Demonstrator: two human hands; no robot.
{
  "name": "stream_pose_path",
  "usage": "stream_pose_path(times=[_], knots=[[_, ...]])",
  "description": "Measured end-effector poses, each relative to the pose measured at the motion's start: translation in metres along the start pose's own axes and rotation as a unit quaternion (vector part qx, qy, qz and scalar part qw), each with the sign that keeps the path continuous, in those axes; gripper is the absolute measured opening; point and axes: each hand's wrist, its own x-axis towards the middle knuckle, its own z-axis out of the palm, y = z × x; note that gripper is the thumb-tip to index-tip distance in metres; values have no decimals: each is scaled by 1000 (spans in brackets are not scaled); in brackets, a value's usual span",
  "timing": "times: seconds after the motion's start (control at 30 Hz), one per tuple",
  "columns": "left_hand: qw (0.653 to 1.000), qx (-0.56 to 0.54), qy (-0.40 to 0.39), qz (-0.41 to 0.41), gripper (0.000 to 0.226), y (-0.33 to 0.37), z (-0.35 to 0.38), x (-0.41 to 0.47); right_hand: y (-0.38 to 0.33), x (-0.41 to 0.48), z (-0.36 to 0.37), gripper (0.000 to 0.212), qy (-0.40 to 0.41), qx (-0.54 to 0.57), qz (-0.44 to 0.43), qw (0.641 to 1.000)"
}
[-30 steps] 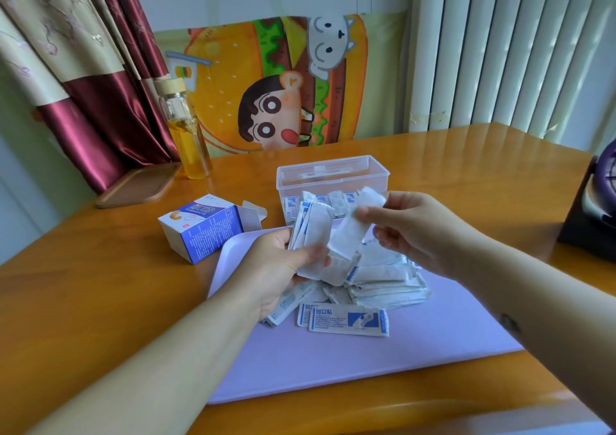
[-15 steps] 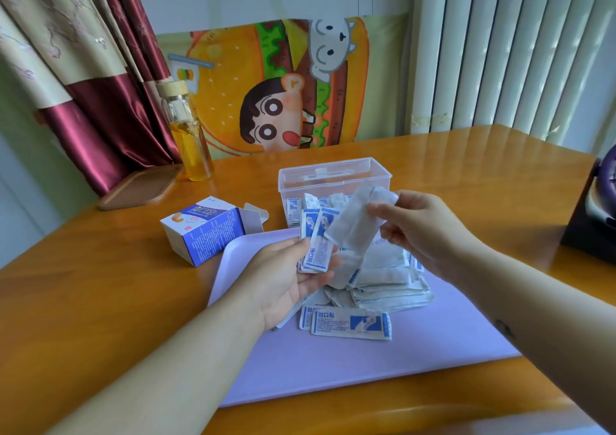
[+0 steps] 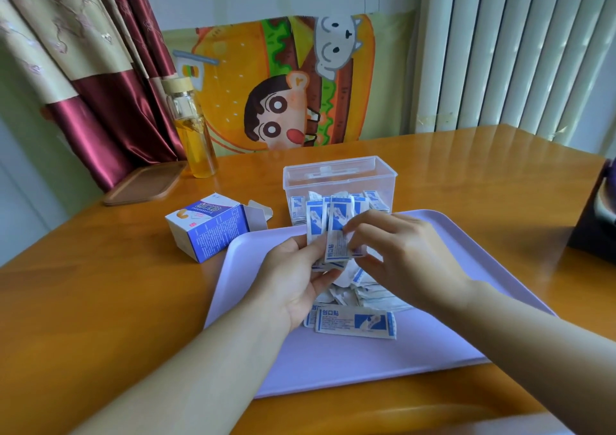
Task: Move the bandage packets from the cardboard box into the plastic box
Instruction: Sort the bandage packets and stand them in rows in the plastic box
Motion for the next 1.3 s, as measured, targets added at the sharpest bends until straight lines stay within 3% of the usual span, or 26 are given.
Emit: stream_pose_path(times=[0.23,0.43,0.5,0.7,0.83,0.93,1.07,1.1,1.17,1.23,1.3], knots=[[999,-36,-26,-14,19,2,3,-2,1,-3,0,6,-9,83,56,995],[994,-87,-59,-43,38,6,-1,-8,0,-5,5,13,-9,119,78,990],[995,-80,-36,-39,34,5,-1,-8,-2,-6,5,4,-14,132,89,987],[996,-75,-18,-47,23,5,-1,-11,-11,-6,1,13,-26,153,88,984],[993,-92,-27,-71,29,6,1,-10,-13,-4,0,22,-83,150,71,983],[993,-96,-25,-66,22,6,1,-9,-13,-2,-4,31,-127,175,50,975],[988,-142,2,-67,19,15,-5,-5,-7,0,-12,31,-96,186,135,969],[986,-152,18,-67,19,17,-9,-2,-7,1,-14,28,-115,169,151,967],[986,-151,41,-61,19,21,-16,2,-14,4,-16,26,-233,119,150,953],[986,-148,54,-59,17,24,-21,4,-24,6,-14,34,-355,81,126,923],[983,-164,62,-62,9,25,-23,5,-33,12,-9,43,-426,69,122,894]])
